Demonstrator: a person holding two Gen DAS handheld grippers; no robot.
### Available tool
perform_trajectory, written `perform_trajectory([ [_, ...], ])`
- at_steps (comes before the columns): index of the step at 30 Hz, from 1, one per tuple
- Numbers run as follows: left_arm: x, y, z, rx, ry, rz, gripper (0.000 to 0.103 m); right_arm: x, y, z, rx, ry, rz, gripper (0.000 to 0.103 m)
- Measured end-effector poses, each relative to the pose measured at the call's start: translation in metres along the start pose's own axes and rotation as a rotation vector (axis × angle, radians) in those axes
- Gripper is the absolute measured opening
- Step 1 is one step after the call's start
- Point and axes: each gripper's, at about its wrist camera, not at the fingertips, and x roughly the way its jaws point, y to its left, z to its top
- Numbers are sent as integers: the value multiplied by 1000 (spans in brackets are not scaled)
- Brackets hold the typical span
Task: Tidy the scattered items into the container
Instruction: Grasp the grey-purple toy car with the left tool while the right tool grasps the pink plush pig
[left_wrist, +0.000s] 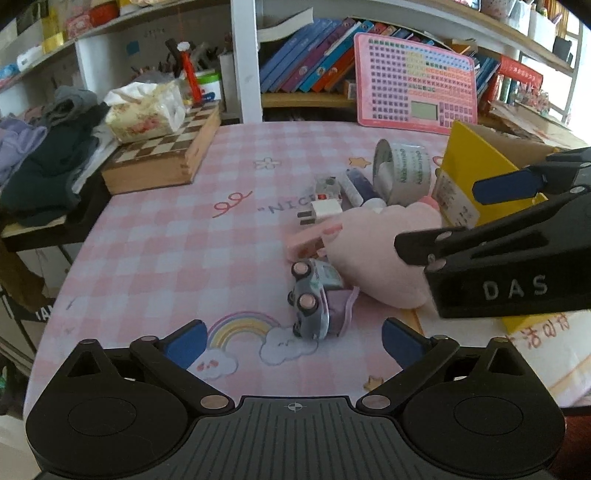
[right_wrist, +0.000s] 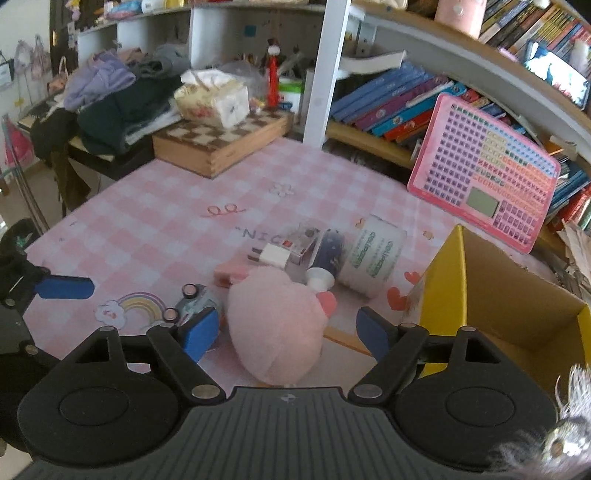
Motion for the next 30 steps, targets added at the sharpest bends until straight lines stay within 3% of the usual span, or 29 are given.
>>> perform_trajectory([
  [8,28,-8,11,54,24,5,94,29,-2,8,-39,50,21,85],
  [21,59,-3,12,48,105,-33,65,74,-5,11,-14,194,66,86],
  [24,59,-4,12,60,99,-45,57,81,-10,10,29,225,99,80],
  [25,59,-5,12,65,95,-51,55,82,-10,10,38,233,115,69],
  [28,58,-6,12,83,86,-70,41,82,-10,9,44,239,138,63],
  [30,57,-6,13,79,91,-75,40,79,-12,9,61,226,167,61],
])
